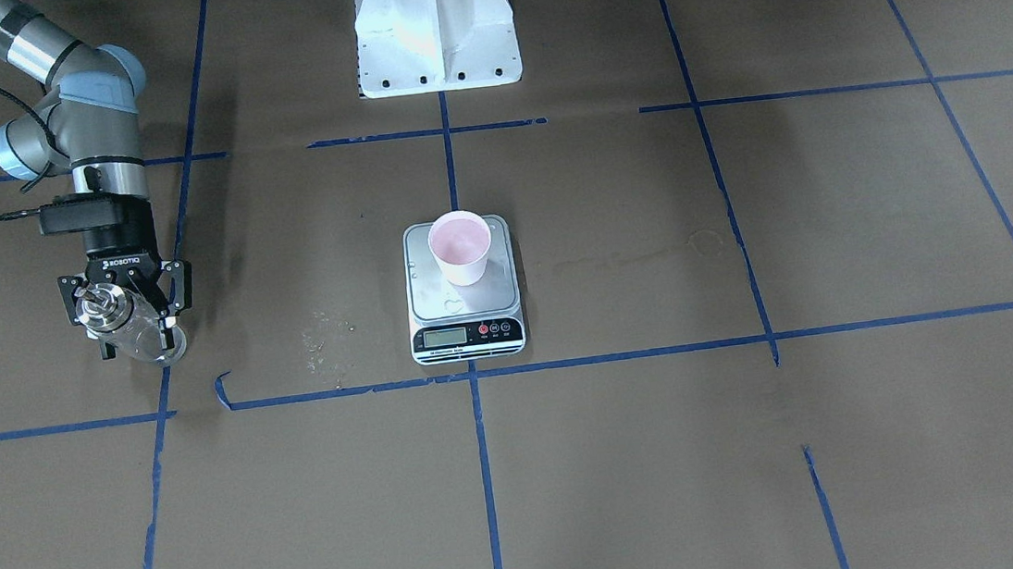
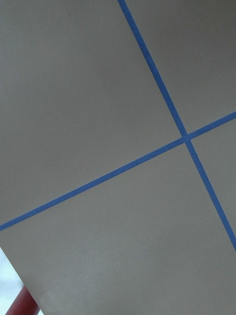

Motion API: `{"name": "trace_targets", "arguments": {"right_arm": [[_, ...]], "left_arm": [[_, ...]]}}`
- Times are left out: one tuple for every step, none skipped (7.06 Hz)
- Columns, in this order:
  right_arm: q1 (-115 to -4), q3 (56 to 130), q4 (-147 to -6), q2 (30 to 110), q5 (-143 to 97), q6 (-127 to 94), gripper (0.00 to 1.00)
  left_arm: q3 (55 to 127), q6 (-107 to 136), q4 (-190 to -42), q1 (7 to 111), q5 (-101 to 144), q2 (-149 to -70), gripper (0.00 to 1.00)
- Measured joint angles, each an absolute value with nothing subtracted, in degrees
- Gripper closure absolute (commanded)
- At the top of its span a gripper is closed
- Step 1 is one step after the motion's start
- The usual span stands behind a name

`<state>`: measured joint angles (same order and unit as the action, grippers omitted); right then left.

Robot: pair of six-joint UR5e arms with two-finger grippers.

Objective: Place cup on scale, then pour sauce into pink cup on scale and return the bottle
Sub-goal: 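Lower the glass dispenser onto the table and open the right gripper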

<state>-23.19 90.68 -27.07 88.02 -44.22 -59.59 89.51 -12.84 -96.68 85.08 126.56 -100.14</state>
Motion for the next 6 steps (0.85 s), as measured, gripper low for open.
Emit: {"name": "trace_targets", "arguments": {"right_arm": [[-23.2,90.7,-27.0,87.9,-44.3,-59.6,0.28],[-23.1,90.6,-27.0,87.6,-44.3,-59.6,0.17],[-23.1,90.5,-27.0,87.5,-44.2,-59.6,0.01],[-23.0,90.5,-26.9,87.4,-44.2,-59.7,0.00],[-23.0,90.5,-26.9,87.4,-44.2,-59.7,0.00],[-23.0,90.7,-26.9,87.4,-44.3,-59.6,0.00]], "left_arm": [[89.5,-12.8,-96.7,85.0,126.6,-100.2,0.00],[89.4,-12.8,-96.7,85.0,126.6,-100.2,0.00],[89.3,-12.8,-96.7,85.0,126.6,-100.3,0.00],[89.3,-12.8,-96.7,85.0,126.6,-100.3,0.00],[89.3,-12.8,-96.7,85.0,126.6,-100.3,0.00],[89.2,-12.8,-96.7,85.0,126.6,-100.4,0.00]]}}
